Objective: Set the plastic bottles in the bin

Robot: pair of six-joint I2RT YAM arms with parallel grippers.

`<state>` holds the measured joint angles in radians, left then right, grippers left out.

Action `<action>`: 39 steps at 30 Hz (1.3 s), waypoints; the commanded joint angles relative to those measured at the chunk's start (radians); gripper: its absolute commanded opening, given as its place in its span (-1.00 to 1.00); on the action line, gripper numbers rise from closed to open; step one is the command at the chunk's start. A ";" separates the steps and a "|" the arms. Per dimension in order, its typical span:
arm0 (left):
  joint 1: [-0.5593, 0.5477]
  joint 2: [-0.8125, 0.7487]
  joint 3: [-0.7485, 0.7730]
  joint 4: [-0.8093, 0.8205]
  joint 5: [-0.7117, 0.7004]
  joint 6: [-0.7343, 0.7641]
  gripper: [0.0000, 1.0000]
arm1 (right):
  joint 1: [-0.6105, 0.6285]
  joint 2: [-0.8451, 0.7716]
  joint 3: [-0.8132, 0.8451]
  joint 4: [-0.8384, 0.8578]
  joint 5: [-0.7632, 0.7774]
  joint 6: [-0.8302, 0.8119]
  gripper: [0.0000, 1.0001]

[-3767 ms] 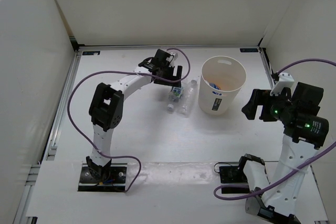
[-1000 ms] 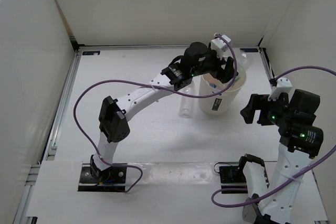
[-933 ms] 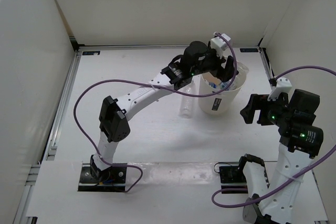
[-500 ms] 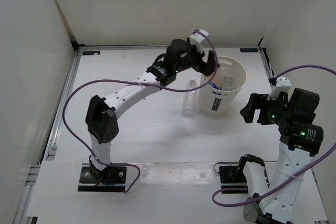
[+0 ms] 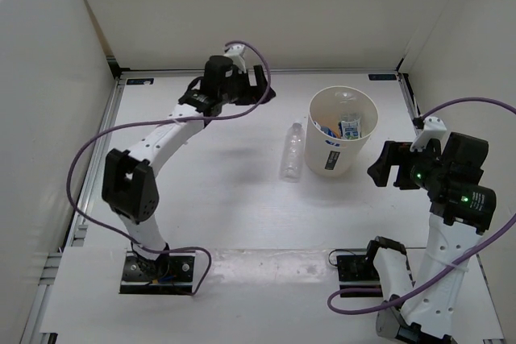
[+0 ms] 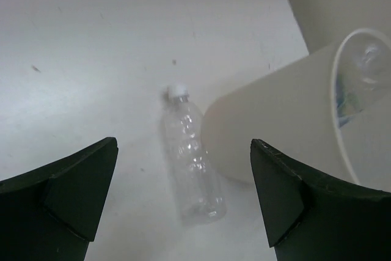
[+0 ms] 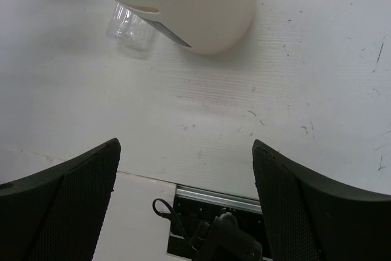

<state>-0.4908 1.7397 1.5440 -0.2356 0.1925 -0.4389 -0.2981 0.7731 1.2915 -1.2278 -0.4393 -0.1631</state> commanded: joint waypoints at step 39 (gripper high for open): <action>-0.080 0.436 0.183 -0.271 0.308 -0.178 0.06 | -0.062 0.035 0.000 0.014 -0.001 -0.039 0.80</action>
<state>-0.6273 2.2627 1.7111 -0.4732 0.5106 -0.6392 -0.3565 0.7940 1.2919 -1.2388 -0.4225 -0.2127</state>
